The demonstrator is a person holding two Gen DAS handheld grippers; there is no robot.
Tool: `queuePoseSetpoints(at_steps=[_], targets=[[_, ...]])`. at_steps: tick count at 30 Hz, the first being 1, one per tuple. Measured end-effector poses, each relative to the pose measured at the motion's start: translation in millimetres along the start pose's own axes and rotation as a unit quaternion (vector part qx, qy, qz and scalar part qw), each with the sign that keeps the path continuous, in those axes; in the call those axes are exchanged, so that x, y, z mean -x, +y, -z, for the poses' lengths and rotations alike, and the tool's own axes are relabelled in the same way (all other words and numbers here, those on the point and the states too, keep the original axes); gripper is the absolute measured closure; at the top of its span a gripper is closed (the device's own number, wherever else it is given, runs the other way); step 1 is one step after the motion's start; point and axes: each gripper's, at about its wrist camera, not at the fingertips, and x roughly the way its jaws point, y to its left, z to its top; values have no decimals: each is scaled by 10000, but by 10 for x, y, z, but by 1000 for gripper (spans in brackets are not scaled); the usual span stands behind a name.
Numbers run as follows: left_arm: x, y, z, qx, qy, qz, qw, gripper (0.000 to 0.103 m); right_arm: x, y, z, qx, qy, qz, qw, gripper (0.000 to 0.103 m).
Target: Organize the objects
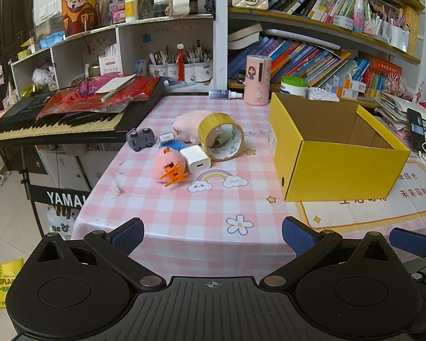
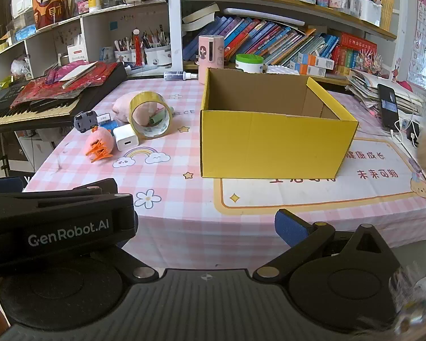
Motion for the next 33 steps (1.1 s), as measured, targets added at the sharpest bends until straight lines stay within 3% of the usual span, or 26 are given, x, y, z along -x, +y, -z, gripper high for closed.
queuePoseSetpoints(at_steps=[33], targets=[[-5, -20, 3, -63, 40, 9, 10000, 0, -23, 3, 9, 14, 44, -10, 10000, 0]])
